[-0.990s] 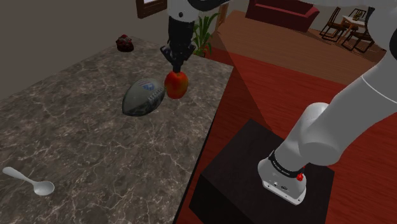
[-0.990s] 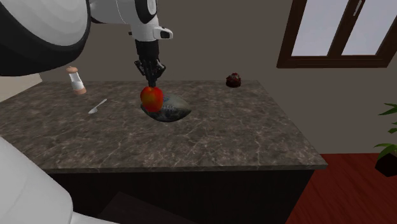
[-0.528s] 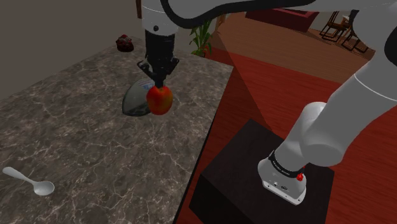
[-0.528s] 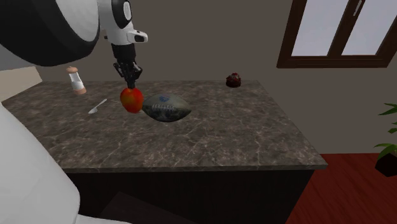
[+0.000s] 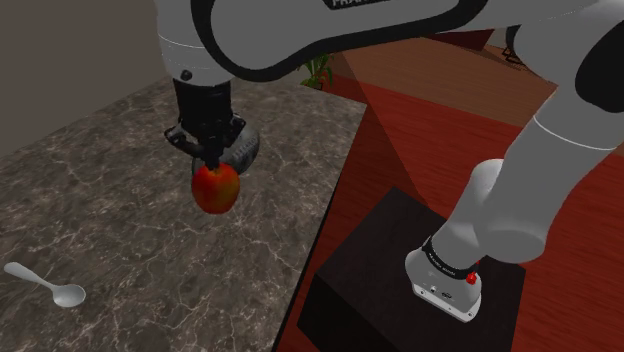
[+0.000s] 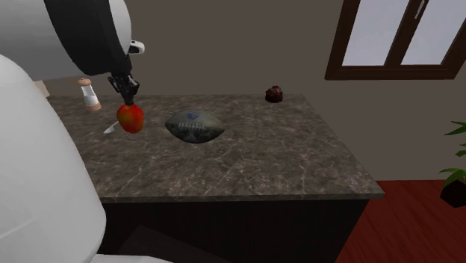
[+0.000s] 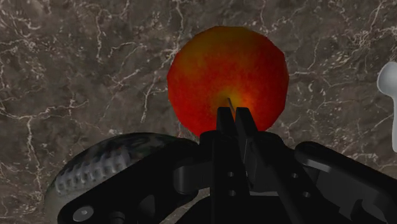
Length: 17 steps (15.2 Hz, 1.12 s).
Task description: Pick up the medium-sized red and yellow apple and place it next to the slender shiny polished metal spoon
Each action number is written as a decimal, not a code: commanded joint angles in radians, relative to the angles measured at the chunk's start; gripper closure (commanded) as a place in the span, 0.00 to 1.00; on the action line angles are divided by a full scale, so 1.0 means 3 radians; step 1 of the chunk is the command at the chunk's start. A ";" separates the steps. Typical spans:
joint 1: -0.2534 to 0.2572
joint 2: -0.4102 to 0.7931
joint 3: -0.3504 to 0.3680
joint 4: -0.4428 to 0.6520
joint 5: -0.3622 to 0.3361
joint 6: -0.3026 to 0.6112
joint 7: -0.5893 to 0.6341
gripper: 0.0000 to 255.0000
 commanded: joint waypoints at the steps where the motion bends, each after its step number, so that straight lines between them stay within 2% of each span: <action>1: 0.0092 0.0153 0.0067 0.0140 -0.0073 0.0007 0.0179 1.00; 6: 0.0364 0.0603 0.0187 0.0618 -0.0293 -0.0056 0.0590 1.00; 11: 0.0712 0.1137 0.0235 0.1265 -0.0537 -0.0212 0.0951 1.00; 15: 0.1055 0.1650 0.0222 0.1978 -0.0730 -0.0435 0.1177 1.00; 17: 0.1278 0.1992 0.0195 0.2503 -0.0833 -0.0620 0.1265 1.00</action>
